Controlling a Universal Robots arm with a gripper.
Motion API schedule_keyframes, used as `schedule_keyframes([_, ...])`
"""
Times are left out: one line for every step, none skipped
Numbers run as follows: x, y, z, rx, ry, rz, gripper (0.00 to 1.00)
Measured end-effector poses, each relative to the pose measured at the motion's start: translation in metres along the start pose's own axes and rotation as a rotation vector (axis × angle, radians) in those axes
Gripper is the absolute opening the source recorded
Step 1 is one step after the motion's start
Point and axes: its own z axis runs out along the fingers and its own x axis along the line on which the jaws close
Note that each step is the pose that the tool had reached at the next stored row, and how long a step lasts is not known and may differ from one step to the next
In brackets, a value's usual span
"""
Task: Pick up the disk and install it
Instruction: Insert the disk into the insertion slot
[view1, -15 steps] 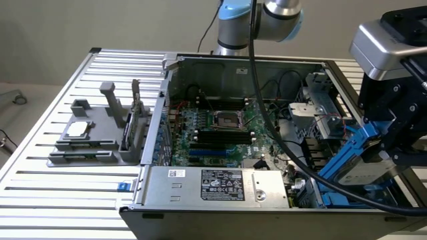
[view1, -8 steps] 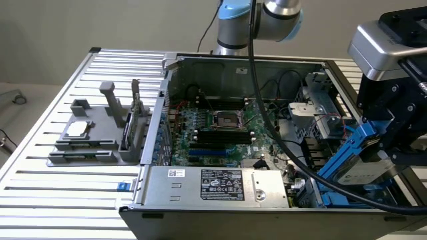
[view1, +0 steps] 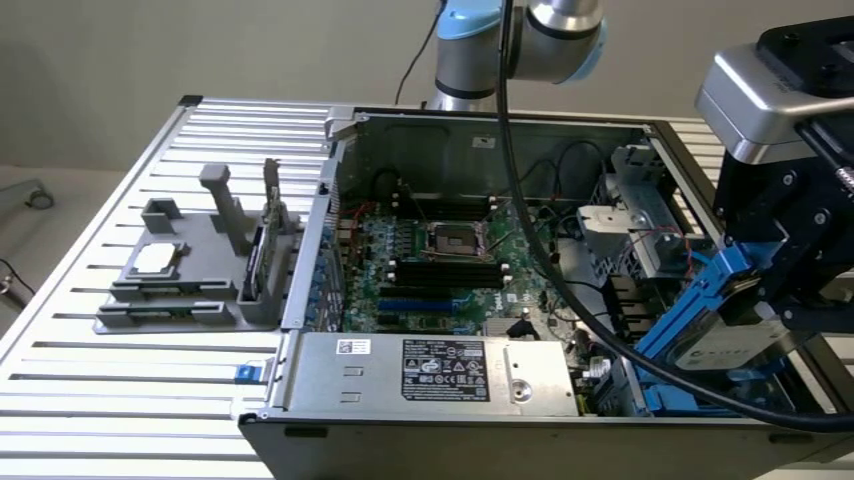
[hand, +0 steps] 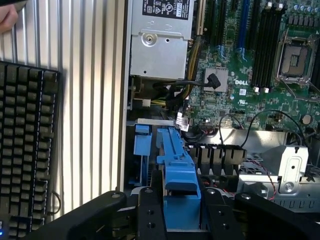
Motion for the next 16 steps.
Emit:
schedule_keyframes([0.0000, 0.0000, 0.0000, 0.0000, -0.0001, 0.000, 0.33])
schedule_keyframes([0.0000, 0.0000, 0.0000, -0.0001, 0.0000, 0.000, 0.33])
schedule_keyframes([0.0000, 0.0000, 0.0000, -0.0001, -0.0001, 0.000, 0.33])
schedule_keyframes([0.0000, 0.0000, 0.0000, -0.0001, 0.0000, 0.000, 0.33])
schedule_keyframes([0.0000, 0.0000, 0.0000, -0.0001, -0.0001, -0.001, 0.33])
schedule_keyframes([0.0000, 0.0000, 0.0000, -0.0001, -0.0002, -0.001, 0.33])
schedule_keyframes([-0.0001, 0.0000, 0.0001, 0.0001, -0.0010, -0.001, 0.33])
schedule_keyframes([0.0001, -0.0002, 0.0004, 0.0004, -0.0014, -0.001, 0.34])
schedule_keyframes([0.0001, -0.0002, 0.0004, 0.0001, -0.0012, -0.001, 0.40])
schedule_keyframes([0.0001, -0.0002, 0.0002, -0.0001, -0.0012, -0.002, 0.40])
schedule_keyframes([0.0001, 0.0000, 0.0000, -0.0001, -0.0012, -0.001, 0.40])
schedule_keyframes([0.0001, 0.0000, 0.0000, -0.0001, -0.0015, -0.001, 0.47])
schedule_keyframes([0.0001, 0.0000, -0.0002, -0.0001, -0.0017, -0.002, 0.47])
schedule_keyframes([0.0002, 0.0000, -0.0001, -0.0001, -0.0021, -0.002, 0.47])
schedule_keyframes([0.0002, 0.0000, 0.0000, 0.0000, -0.0026, -0.002, 0.47])
schedule_keyframes([0.0003, 0.0001, 0.0000, -0.0001, -0.0029, -0.002, 0.47])
